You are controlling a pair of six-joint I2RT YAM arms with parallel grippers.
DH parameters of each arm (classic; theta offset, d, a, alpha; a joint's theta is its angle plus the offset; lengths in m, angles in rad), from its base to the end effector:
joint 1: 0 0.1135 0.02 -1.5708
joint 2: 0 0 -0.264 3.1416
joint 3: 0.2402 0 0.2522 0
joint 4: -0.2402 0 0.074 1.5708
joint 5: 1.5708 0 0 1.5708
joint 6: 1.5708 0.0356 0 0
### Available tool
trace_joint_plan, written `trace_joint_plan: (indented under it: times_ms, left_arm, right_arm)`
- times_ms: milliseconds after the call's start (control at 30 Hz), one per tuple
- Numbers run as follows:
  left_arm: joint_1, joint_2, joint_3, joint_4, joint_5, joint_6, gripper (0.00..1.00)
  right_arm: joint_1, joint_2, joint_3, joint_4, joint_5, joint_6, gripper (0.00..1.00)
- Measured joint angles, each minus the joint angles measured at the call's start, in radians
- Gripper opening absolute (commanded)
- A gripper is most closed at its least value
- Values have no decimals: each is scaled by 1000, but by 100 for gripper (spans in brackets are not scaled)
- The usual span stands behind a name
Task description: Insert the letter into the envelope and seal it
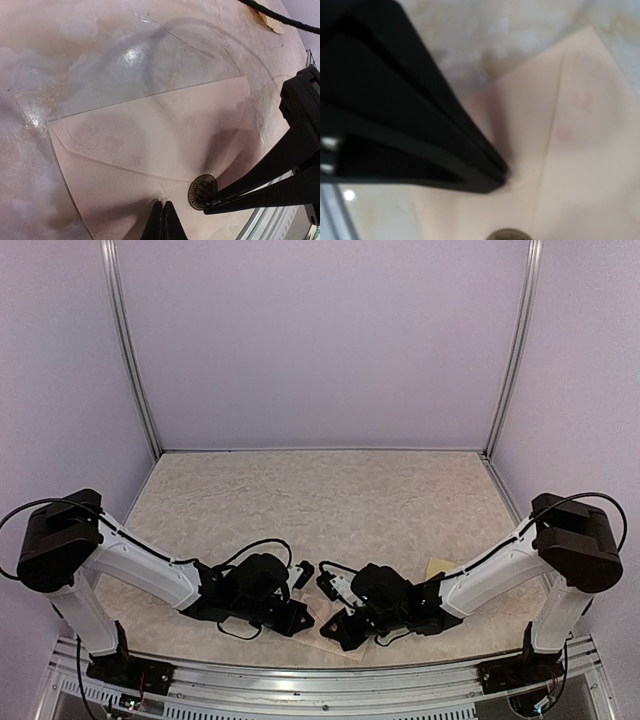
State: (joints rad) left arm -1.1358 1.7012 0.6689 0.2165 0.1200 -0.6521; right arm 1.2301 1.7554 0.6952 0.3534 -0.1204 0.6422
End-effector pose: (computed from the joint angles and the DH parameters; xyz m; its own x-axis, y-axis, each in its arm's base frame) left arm 0.1252 -0.2797 0.1161 -0.8113 0.3162 -0.4918 0.5569 0.6742 -0.4852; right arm 0.1041 0.3065 0.1176 -0.7525 -0.3430 -0.5622 -0.6438 0.5633 0.5179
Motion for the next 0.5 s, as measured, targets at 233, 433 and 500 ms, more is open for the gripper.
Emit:
trace_joint_plan:
  times_ms: [233, 433, 500]
  left_arm:
    - [-2, 2, -18, 39, -2, -16, 0]
    - [-5, 2, -23, 49, -5, -24, 0]
    - [-5, 2, -24, 51, -6, -25, 0]
  right_arm:
    - [0, 47, 26, 13, -18, -6, 0]
    - [0, 47, 25, 14, -29, -1, 0]
    - [0, 36, 9, 18, -32, 6, 0]
